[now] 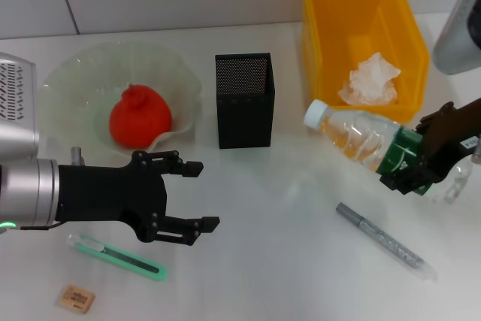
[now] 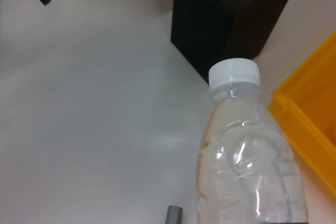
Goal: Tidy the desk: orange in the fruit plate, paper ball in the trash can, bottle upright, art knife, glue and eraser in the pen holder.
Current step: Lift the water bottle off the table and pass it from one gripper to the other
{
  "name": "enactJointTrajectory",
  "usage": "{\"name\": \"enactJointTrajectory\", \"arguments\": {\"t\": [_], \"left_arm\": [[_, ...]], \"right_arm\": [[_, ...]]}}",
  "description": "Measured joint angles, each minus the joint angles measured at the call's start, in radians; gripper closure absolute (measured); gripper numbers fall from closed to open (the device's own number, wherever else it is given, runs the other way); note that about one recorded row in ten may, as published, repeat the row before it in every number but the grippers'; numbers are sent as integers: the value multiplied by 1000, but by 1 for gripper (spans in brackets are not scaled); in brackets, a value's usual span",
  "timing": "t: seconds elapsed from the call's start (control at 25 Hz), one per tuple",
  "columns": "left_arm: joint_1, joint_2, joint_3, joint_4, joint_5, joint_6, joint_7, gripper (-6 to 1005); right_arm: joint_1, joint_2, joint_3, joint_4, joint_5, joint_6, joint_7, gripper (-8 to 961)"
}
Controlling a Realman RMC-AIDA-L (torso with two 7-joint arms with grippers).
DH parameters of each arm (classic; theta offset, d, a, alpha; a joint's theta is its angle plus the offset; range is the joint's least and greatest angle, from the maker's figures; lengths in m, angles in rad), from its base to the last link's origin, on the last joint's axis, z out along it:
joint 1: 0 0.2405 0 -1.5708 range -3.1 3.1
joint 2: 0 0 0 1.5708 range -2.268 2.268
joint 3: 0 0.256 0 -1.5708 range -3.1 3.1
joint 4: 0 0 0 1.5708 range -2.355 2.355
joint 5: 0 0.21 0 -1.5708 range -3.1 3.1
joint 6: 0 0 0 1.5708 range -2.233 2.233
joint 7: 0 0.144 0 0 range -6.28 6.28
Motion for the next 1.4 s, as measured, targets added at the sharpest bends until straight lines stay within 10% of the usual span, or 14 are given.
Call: {"name": "enactJointTrajectory", "arguments": {"t": [0.76, 1.4], "left_arm": [[14, 0, -6, 2, -15, 0, 2, 273], [32, 1, -19, 2, -118, -19, 59, 277]], "right_arm": [[-234, 4, 210, -168, 438, 42, -230, 191], [-274, -3, 315, 368, 920, 76, -826, 192]]}}
